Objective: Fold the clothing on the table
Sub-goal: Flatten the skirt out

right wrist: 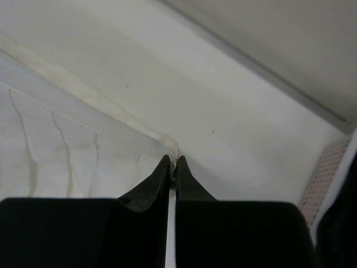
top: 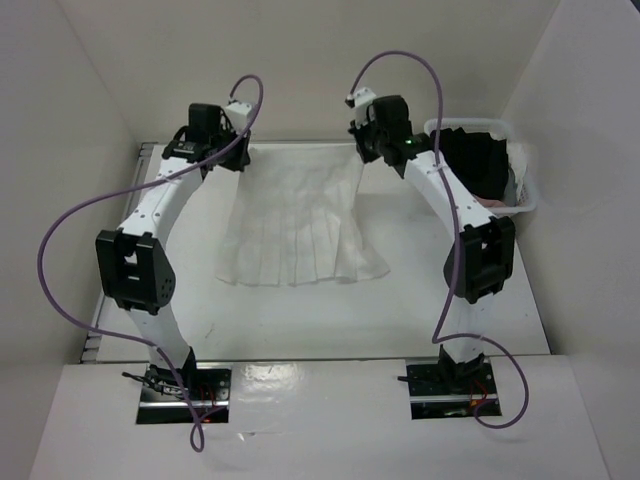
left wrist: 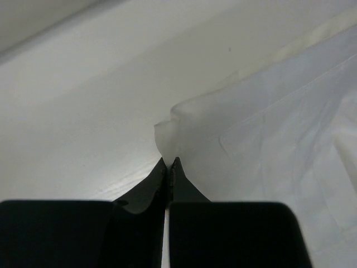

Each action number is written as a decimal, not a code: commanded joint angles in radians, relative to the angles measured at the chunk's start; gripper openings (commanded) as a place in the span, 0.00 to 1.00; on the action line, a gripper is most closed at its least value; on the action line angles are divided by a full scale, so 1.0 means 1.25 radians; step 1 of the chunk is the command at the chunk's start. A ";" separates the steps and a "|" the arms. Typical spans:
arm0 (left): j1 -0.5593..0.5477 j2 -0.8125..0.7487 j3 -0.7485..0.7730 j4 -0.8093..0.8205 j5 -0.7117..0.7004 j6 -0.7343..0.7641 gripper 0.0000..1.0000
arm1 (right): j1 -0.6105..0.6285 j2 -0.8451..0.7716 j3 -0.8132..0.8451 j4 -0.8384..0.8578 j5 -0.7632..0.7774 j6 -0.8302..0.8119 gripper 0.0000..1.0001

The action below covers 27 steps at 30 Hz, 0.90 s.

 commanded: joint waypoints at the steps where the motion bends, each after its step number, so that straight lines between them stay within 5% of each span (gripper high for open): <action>1: 0.019 -0.025 0.142 -0.015 -0.059 -0.006 0.00 | -0.045 -0.036 0.154 0.008 0.077 0.001 0.00; 11: 0.019 -0.231 0.206 -0.076 -0.021 -0.031 0.00 | -0.006 -0.220 0.268 -0.127 0.037 0.032 0.00; 27: 0.019 -0.731 -0.099 -0.173 0.066 -0.013 0.00 | 0.055 -0.617 -0.026 -0.288 -0.139 0.048 0.00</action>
